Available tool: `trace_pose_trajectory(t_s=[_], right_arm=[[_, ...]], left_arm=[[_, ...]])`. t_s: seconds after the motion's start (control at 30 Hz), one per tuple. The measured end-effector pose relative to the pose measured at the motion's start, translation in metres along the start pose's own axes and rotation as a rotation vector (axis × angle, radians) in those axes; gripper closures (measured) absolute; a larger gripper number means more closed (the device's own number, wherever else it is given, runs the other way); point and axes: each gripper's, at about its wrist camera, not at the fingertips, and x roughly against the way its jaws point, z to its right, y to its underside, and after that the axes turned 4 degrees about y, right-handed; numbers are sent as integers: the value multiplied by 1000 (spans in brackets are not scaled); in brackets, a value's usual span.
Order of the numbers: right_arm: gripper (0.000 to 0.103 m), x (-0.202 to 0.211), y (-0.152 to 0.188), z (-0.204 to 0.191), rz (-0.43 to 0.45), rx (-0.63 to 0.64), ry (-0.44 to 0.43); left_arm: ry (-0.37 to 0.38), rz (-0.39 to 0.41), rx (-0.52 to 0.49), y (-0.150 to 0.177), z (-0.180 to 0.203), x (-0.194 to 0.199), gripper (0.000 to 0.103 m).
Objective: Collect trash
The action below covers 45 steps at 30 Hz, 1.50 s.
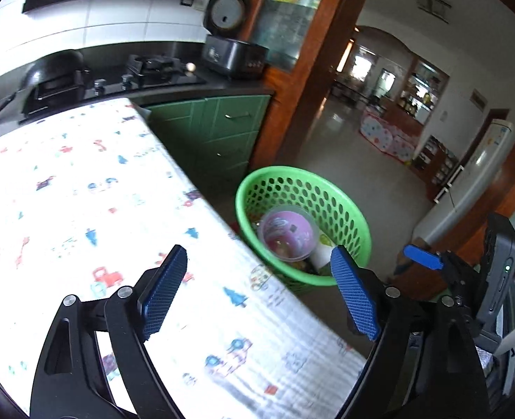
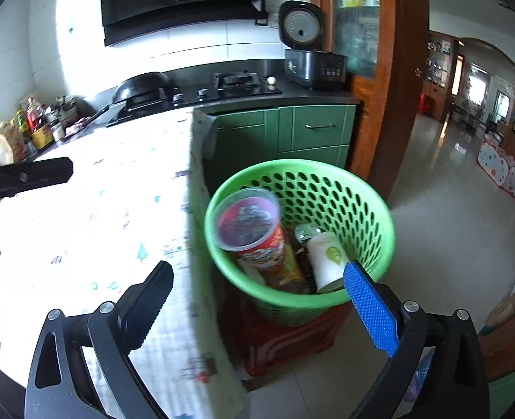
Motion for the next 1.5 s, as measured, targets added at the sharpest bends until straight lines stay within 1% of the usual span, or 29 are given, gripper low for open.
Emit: trace_pose_trajectory(t_s=[0.07, 0.13, 0.23, 0.4, 0.5, 0.7, 0.83, 0.93, 1.07, 1.2, 1.4, 1.5], right_arm=[[8, 6, 4, -12, 5, 8, -13], [8, 12, 7, -21, 3, 6, -30], [7, 20, 13, -33, -1, -5, -61], [7, 32, 20, -53, 3, 6, -71], [7, 39, 22, -61, 7, -3, -94], [7, 48, 27, -75, 12, 10, -93], [7, 50, 29, -81, 13, 9, -94], [7, 51, 28, -83, 15, 5, -102], [7, 54, 29, -87, 19, 5, -111], [7, 55, 30, -90, 21, 6, -114], [7, 58, 32, -90, 23, -4, -118], [7, 58, 34, -92, 20, -5, -120]], left_arm=[[-38, 26, 4, 9, -6, 18, 14], [-70, 39, 10, 17, -12, 32, 8], [-109, 64, 22, 26, -21, 54, 6], [-193, 109, 40, 40, -33, 89, 5], [-239, 128, 45, 50, -36, 105, 5], [-318, 175, 56, 72, -42, 129, 5], [-365, 179, 42, 87, -34, 134, 5], [-418, 182, 33, 96, -32, 138, 5], [-415, 177, 48, 103, -31, 139, 5], [-437, 177, 46, 110, -28, 138, 5], [-433, 189, 55, 114, -25, 143, 5], [-447, 190, 52, 117, -25, 143, 5]])
